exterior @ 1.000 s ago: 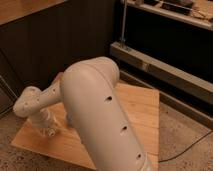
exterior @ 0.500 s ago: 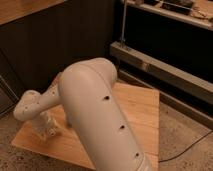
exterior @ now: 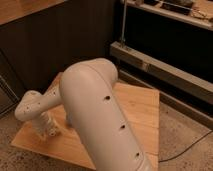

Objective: Stand the bottle upright

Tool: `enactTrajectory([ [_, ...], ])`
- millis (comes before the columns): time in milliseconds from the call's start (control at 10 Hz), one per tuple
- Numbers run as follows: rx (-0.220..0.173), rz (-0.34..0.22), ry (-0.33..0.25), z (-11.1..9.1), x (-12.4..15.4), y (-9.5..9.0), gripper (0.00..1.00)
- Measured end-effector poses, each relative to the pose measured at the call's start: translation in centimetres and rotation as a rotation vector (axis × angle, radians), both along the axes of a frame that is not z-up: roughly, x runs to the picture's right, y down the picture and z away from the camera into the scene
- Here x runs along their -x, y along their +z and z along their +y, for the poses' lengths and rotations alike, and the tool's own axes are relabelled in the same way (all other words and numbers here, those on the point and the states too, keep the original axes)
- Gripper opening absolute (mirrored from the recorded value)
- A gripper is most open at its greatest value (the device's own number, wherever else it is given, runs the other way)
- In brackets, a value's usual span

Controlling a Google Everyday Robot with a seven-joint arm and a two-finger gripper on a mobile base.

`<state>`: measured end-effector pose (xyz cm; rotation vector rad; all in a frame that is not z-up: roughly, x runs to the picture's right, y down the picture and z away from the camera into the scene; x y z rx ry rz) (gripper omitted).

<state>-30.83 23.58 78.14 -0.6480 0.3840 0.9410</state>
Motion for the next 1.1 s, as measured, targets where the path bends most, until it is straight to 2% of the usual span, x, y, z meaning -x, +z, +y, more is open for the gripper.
enactTrajectory([
  [500, -0.018, -0.016, -0.048, 0.14, 0.61, 0.20, 0.65],
  [1100, -0.004, -0.012, -0.049, 0.30, 0.71, 0.42, 0.59],
])
